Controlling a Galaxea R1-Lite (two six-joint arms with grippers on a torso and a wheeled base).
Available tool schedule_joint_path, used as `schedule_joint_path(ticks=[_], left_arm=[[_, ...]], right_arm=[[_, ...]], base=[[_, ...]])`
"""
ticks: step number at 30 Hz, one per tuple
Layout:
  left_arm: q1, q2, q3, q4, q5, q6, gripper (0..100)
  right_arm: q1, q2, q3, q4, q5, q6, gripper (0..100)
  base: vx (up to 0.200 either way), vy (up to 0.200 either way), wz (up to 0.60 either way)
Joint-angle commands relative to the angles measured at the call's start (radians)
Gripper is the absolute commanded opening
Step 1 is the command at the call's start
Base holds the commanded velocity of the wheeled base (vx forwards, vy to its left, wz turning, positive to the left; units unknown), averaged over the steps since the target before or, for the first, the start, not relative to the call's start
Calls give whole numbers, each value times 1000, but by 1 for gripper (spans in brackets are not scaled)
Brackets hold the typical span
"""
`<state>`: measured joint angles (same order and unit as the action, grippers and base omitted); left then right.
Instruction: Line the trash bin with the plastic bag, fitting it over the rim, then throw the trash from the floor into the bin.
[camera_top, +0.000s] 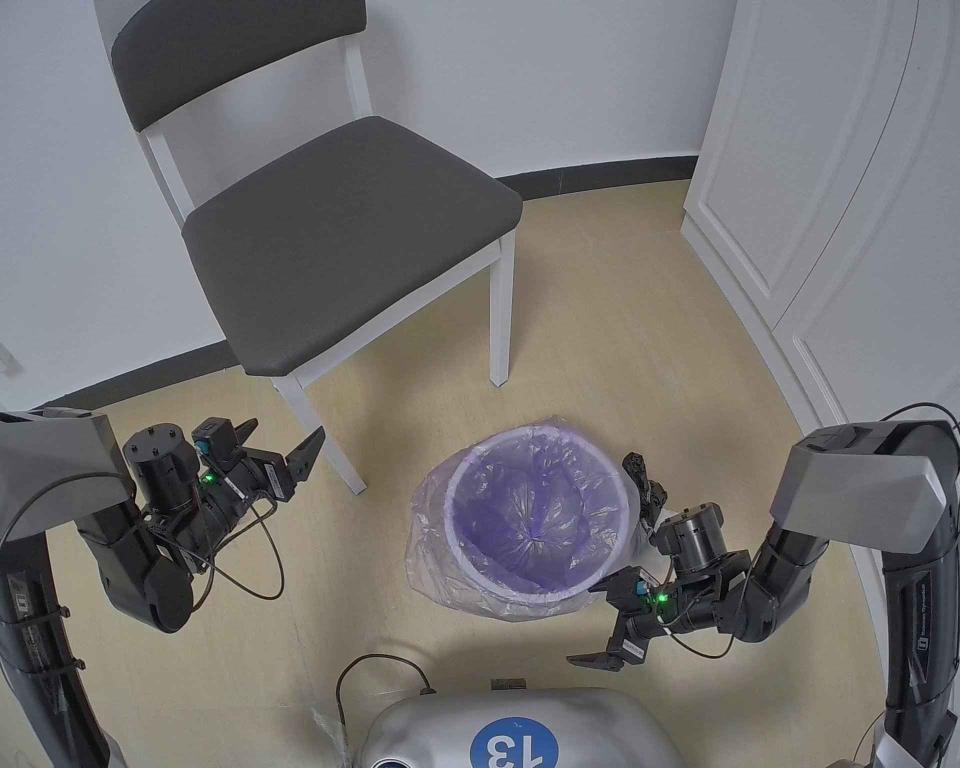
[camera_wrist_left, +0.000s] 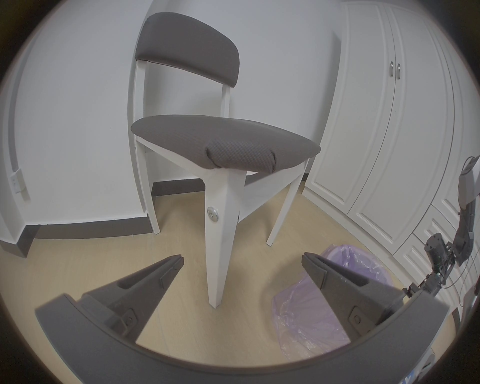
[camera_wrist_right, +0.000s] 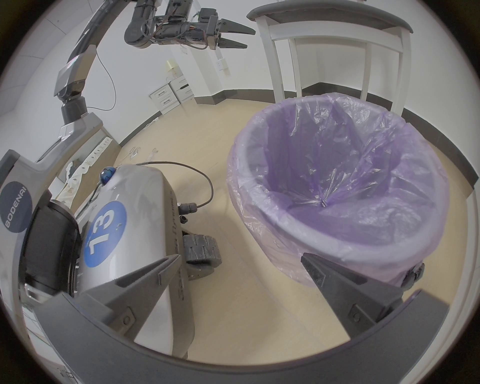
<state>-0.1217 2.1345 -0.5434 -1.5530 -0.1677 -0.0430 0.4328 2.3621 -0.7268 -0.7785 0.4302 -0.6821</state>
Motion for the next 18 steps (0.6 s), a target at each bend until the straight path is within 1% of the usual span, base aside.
schedule_joint_path(ticks=[1,2,6,9,10,11,12,13,15,16,18], left_arm=[[-3,-13,-4,-18,-3,0,100],[-4,-19,-4,-18,-4,3,100],[-10,-34,-4,-18,-9,5,100],[-9,-38,-4,-18,-9,5,100],[-9,-38,-4,-18,-9,5,100],[-4,-41,-10,-18,-7,22,100],[-4,-41,-10,-18,-7,22,100],[-6,-54,-7,-18,-10,48,100],[-12,-68,-1,-18,-10,52,100],[-26,-80,10,-18,-7,54,100],[-53,-94,33,-18,-1,52,100]], right_arm=[[-12,-81,56,16,1,-25,100],[-20,-118,96,18,1,-40,100],[-37,-211,181,5,7,-43,100],[-85,-281,201,7,9,-45,100],[-85,-281,201,7,9,-45,100],[-132,-327,201,7,10,-48,100],[-132,-327,201,7,10,-48,100],[-177,-357,193,5,9,-47,100],[-206,-371,187,4,10,-39,100],[-247,-369,179,1,10,-30,100],[-295,-360,153,-16,10,-7,100]], base=[[0,0,0],[0,0,0],[0,0,0],[0,0,0],[0,0,0],[0,0,0],[0,0,0],[0,0,0],[0,0,0],[0,0,0],[0,0,0]])
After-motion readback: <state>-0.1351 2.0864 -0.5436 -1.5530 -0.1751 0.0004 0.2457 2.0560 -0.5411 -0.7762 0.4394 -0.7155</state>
